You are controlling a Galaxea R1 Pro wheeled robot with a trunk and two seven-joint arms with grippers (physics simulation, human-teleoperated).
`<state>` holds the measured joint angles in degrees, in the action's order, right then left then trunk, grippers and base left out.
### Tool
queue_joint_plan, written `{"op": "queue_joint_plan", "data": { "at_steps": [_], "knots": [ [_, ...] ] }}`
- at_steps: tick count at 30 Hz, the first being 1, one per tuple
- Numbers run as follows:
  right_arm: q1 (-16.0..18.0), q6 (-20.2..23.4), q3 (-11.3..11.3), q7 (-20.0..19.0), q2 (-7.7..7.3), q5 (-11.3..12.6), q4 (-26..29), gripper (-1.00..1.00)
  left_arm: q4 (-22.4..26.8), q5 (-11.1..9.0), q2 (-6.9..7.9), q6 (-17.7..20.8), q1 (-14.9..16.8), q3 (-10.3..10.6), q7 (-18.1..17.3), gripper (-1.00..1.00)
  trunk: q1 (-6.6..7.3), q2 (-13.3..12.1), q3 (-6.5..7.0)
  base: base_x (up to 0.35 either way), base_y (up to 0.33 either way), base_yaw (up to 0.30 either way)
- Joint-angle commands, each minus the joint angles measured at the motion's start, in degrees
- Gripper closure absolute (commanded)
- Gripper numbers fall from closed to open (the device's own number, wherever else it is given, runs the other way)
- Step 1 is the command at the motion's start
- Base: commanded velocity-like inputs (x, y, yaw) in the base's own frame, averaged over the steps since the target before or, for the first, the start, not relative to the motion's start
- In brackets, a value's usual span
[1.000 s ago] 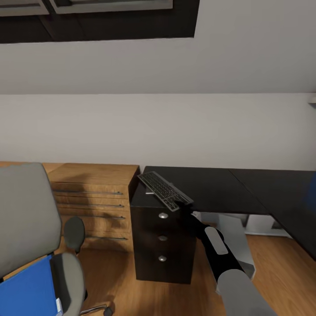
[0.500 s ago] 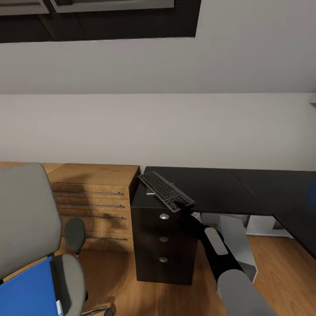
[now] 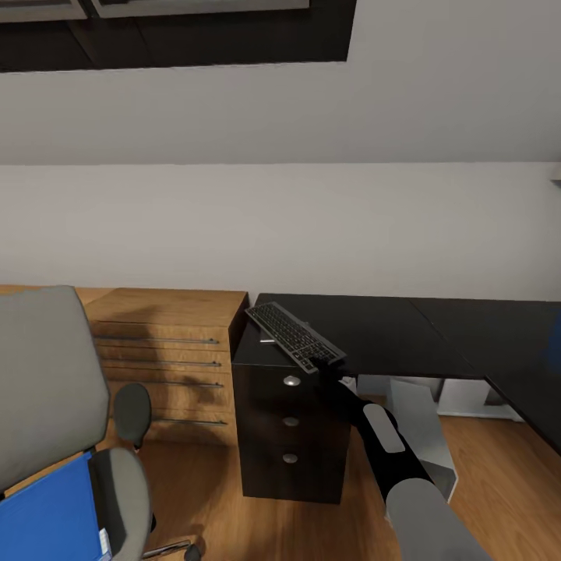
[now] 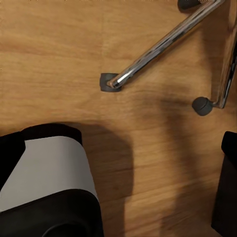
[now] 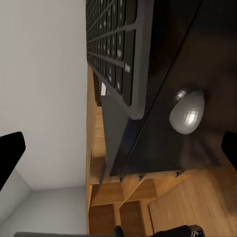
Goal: In the bedroom, organize the workspace by keeping the computer under the desk, ensuring the monitor is on the desk, placing the keyboard on the desk next to the monitor, placing the mouse on the desk next to the keyboard, moving the folder from the swivel chair onto the desk next to the mouse, stacking the notebook on top of the folder with the pen on top of the notebook, and positioning the swivel chair next to the desk.
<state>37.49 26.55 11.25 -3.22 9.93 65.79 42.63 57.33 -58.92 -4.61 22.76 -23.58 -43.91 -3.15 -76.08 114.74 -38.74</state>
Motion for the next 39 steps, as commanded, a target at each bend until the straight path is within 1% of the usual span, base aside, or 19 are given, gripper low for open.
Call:
{"op": "queue_joint_plan", "data": {
  "at_steps": [1,5,10,15,19,22,31,32,39],
  "knots": [
    [0.04,0.38,0.35,-0.12,0.07,0.04,0.0,-1.0,0.02,0.07,-0.08,0.36,0.02,-0.05,-0.09,-1.0,0.0,0.03,-0.05,0.0,0.0,0.0],
    [0.04,0.28,0.35,-0.12,0.07,0.04,0.0,-1.0,-0.02,0.49,-0.24,0.28,0.02,0.29,0.01,-1.0,0.0,0.03,-0.05,0.078,0.021,0.0],
    [0.06,0.26,0.35,-0.12,0.07,0.04,-0.37,-1.0,-1.29,0.55,-0.24,0.27,0.02,0.38,0.06,-1.0,0.0,0.03,-0.05,0.123,0.032,0.0],
    [0.07,0.15,0.35,-0.12,0.07,0.04,-0.74,-1.0,-1.49,0.64,-0.23,0.27,0.02,0.4,0.0,-1.0,0.0,0.03,-0.05,0.064,0.002,0.0],
    [0.07,0.09,0.35,-0.12,0.07,0.04,-0.78,-1.0,-1.57,1.83,-0.13,0.33,0.14,0.41,0.05,-1.0,0.0,0.03,-0.05,0.163,0.0,0.0],
    [0.09,0.03,0.37,-0.12,0.07,0.04,-0.79,-1.0,-1.63,2.15,-0.1,0.35,0.18,0.41,0.13,-1.0,0.0,0.03,-0.05,0.056,0.0,0.0],
    [0.07,-0.09,0.43,-0.12,0.07,0.04,-0.79,-1.0,-2.01,2.31,0.01,0.35,0.33,0.41,0.26,-1.0,0.0,0.03,-0.05,0.01,0.0,0.0],
    [0.07,-0.09,0.43,-0.12,0.07,0.04,-0.79,1.0,-2.02,2.31,-0.01,0.36,0.35,0.41,0.26,-1.0,0.0,0.03,-0.05,0.001,0.0,0.0],
    [0.06,-0.1,0.29,-0.39,0.07,0.13,-0.78,1.0,-2.12,2.31,-0.05,0.35,0.37,0.41,0.35,-1.0,0.0,0.03,-0.05,0.0,0.0,0.0]
  ]
}}
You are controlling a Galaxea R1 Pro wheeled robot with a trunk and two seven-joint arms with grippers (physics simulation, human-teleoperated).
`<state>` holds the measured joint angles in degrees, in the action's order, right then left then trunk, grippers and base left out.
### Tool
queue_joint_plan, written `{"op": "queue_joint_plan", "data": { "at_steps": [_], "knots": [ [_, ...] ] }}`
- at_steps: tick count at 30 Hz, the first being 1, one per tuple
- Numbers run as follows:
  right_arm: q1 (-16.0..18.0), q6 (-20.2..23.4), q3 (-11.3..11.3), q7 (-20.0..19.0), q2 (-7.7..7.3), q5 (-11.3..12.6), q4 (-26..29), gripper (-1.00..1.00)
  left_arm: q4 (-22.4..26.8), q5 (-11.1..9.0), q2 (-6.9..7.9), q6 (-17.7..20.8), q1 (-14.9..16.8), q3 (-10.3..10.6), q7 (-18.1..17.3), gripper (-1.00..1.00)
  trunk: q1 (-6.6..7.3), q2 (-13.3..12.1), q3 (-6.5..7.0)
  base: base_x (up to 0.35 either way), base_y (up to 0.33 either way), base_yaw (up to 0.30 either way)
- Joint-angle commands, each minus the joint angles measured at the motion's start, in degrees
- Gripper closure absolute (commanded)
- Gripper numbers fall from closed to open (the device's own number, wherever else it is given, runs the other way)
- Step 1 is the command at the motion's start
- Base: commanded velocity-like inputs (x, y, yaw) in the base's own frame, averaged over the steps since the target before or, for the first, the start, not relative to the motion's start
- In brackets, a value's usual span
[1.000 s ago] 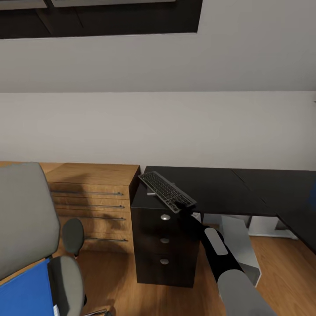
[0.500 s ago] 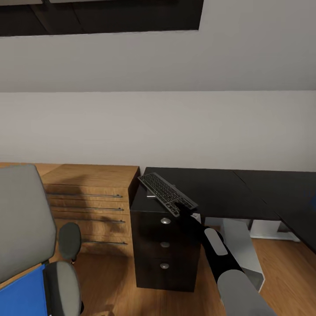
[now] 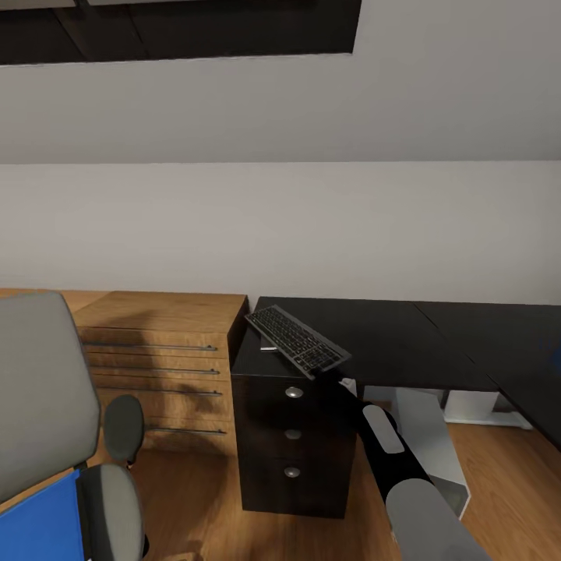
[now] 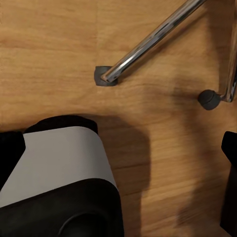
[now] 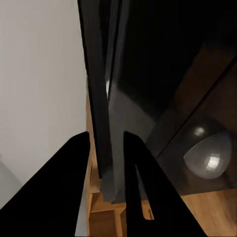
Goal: In the bedroom, organize the workspace by keeping the computer under the desk, ensuring the monitor is on the desk, placing the keyboard on the desk next to the monitor, placing the mouse on the desk next to the keyboard, moving the folder from the swivel chair onto the desk next to the mouse, stacking the notebook on top of the folder with the pen on top of the notebook, and positioning the swivel chair next to the desk.
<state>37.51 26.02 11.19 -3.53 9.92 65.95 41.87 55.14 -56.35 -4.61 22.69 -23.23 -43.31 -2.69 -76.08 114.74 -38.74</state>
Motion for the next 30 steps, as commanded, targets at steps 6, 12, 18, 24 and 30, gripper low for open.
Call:
{"op": "queue_joint_plan", "data": {
  "at_steps": [6,12,18,24,30],
  "knots": [
    [-0.05,0.63,0.09,-1.32,0.08,-0.05,1.17,1.0,0.05,-0.25,-0.05,0.35,0.19,-0.12,0.05,-1.0,0.0,0.02,-0.05,0.0,0.0,0.0],
    [-0.06,0.57,0.05,-1.57,0.08,-0.06,1.43,1.0,0.05,-0.34,-0.06,0.39,0.28,-0.34,-0.05,-1.0,0.66,-1.18,0.49,0.0,0.0,0.0],
    [-0.06,0.61,0.06,-1.64,0.08,-0.03,1.46,1.0,0.05,-0.27,-0.05,0.38,0.29,-0.35,-0.09,-1.0,1.98,-3.58,1.57,0.0,0.0,0.0],
    [-0.06,0.66,0.06,-1.65,0.08,-0.03,1.46,1.0,0.05,-0.25,-0.05,0.37,0.29,-0.37,-0.12,-1.0,3.3,-5.99,2.64,0.0,0.0,0.0],
    [-0.06,0.69,0.06,-1.65,0.08,-0.03,1.46,1.0,0.05,-0.25,-0.05,0.34,0.29,-0.3,-0.19,-1.0,4.62,-8.4,3.72,0.0,0.0,0.0]
  ]
}}
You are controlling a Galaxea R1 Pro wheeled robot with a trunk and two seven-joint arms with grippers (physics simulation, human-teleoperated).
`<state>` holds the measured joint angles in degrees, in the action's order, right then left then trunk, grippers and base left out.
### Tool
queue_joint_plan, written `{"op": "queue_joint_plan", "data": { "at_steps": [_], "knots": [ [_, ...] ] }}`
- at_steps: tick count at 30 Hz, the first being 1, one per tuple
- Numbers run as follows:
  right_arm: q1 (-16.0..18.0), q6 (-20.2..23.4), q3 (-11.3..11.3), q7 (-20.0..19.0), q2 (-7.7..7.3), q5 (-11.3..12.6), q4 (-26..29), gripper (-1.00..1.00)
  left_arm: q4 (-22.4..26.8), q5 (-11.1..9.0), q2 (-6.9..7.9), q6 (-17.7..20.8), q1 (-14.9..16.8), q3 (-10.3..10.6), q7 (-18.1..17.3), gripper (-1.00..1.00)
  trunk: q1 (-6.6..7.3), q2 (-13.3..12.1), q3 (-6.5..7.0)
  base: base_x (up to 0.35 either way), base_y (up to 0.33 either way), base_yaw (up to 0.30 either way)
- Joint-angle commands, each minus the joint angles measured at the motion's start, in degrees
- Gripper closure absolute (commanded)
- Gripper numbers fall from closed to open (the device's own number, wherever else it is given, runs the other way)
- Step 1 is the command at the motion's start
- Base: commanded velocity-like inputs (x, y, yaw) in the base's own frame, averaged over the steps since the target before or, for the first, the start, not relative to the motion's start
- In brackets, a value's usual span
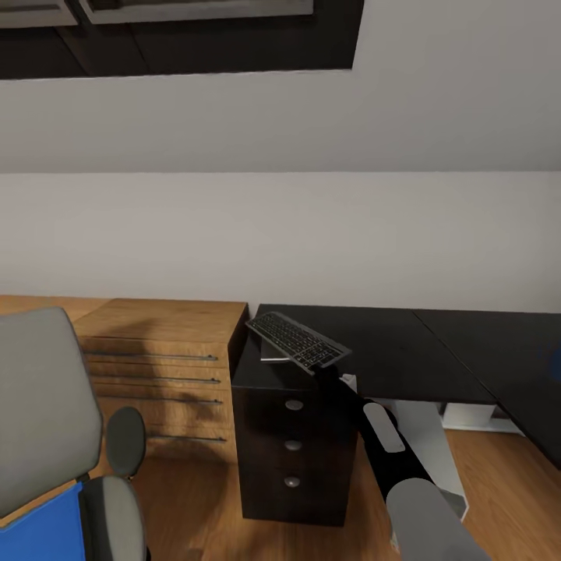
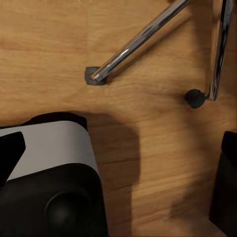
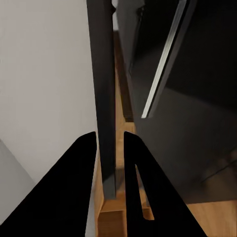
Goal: In the bedroom, organize the workspace by keeping the computer under the desk, ensuring the monitor is on the desk, placing the keyboard on the desk next to the monitor, placing the mouse on the desk next to the keyboard, moving the folder from the swivel chair onto the desk next to the mouse, stacking the notebook on top of the folder with the pen on top of the notebook, and positioning the swivel chair next to the desk.
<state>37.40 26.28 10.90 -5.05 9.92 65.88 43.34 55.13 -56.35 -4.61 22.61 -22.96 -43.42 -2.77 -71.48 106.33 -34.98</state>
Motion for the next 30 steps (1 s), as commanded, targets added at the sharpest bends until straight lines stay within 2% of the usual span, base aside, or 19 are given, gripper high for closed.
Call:
{"op": "queue_joint_plan", "data": {
  "at_steps": [1,5,9,10,11,16,22,28,30],
  "knots": [
    [0.04,0.44,0.35,-0.14,0.07,0.04,-0.01,1.0,0.07,-0.25,-0.05,0.42,0.02,-0.19,-0.12,-1.0,0.23,-0.39,0.14,0.0,0.0,0.0],
    [0.04,0.61,0.29,-0.13,0.07,0.0,0.4,1.0,0.07,-0.25,-0.11,0.42,0.02,-0.18,-0.07,-1.0,1.11,-1.99,0.85,0.0,0.0,0.0],
    [0.0,1.9,-0.67,0.29,0.07,-0.56,5.32,1.0,0.07,-0.25,-0.19,0.42,0.02,-0.13,0.06,-1.0,1.99,-3.6,1.57,0.0,0.0,0.0],
    [-0.01,2.15,-1.29,0.5,0.07,-0.75,6.27,1.0,0.07,-0.25,-0.2,0.42,0.02,-0.12,0.07,-1.0,2.21,-4.0,1.75,0.0,0.0,0.0],
    [0.01,2.58,-2.92,0.99,0.07,-1.26,7.65,1.0,0.07,-0.25,-0.23,0.42,0.02,-0.11,0.09,-1.0,2.42,-4.4,1.93,0.0,0.0,0.0],
    [-0.43,3.25,-6.08,1.36,-0.09,-1.61,10.66,1.0,0.07,-0.19,-0.3,0.42,0.02,-0.09,0.09,-1.0,3.52,-6.4,2.83,0.0,0.0,0.0],
    [-0.62,3.33,-7.05,1.31,-0.24,-1.62,11.73,1.0,0.07,-0.17,-0.31,0.42,0.02,-0.09,0.08,-1.0,4.84,-8.81,3.91,0.0,0.0,0.0],
    [-0.66,3.39,-6.99,1.66,-0.3,-1.58,12.01,1.0,0.07,-0.17,-0.31,0.42,0.02,-0.02,0.11,-1.0,6.16,-11.22,4.98,0.0,0.0,0.0],
    [-0.66,3.79,-7.05,1.83,-0.33,-1.57,12.63,1.0,0.07,-0.16,-0.27,0.42,0.02,0.07,0.03,-1.0,6.16,-11.22,4.98,0.0,0.0,0.0]
  ]
}}
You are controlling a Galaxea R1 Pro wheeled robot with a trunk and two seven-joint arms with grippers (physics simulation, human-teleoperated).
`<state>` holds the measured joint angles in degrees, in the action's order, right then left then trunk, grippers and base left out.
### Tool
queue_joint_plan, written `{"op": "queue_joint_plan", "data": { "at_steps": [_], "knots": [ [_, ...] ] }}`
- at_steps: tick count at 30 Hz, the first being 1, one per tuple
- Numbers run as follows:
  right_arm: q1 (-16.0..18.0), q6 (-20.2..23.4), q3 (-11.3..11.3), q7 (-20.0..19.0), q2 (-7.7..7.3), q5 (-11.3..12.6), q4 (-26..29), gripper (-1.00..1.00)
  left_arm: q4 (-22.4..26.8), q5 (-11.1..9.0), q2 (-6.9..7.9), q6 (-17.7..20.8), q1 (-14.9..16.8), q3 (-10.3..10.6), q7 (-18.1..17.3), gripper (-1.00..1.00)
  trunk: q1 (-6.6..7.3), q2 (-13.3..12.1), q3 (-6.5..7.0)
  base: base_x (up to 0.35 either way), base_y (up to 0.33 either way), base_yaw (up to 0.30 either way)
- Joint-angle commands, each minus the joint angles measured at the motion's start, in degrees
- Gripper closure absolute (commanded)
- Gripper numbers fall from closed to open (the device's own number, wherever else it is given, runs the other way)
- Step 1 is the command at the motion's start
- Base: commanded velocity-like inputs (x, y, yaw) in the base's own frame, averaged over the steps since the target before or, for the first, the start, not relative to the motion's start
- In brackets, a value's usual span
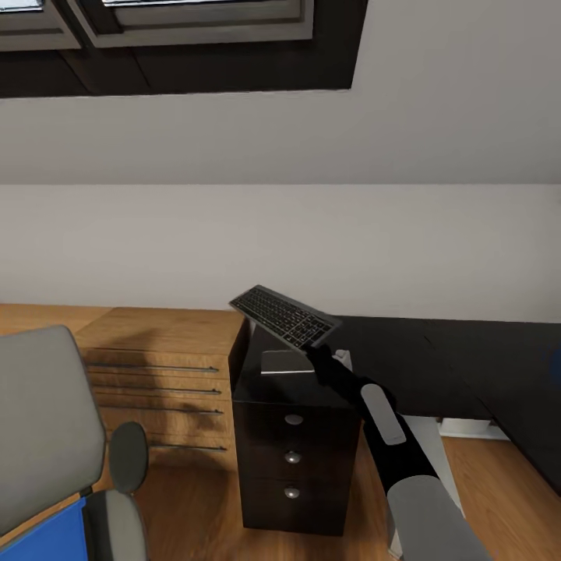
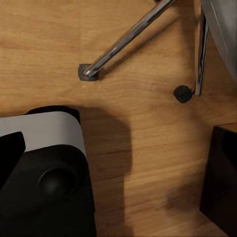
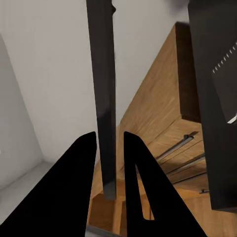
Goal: In the bedroom, organize the workspace by keeping the computer under the desk, ensuring the monitor is on the desk, placing the keyboard on the desk next to the monitor, placing the mouse on the desk next to the keyboard, moving the folder from the swivel chair onto the desk next to the mouse, stacking the notebook on top of the folder with the pen on top of the notebook, and positioning the swivel chair next to the desk.
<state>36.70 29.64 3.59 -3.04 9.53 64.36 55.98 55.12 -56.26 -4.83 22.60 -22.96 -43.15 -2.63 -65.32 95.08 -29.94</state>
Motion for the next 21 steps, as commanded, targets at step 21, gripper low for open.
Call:
{"op": "queue_joint_plan", "data": {
  "at_steps": [21],
  "knots": [
    [0.04,0.6,-0.05,-0.13,0.06,-0.03,0.62,1.0,0.07,-0.09,-0.09,0.42,0.02,-0.09,-0.27,-1.0,0.0,0.03,-0.05,-0.169,0.0,0.0]
  ]
}}
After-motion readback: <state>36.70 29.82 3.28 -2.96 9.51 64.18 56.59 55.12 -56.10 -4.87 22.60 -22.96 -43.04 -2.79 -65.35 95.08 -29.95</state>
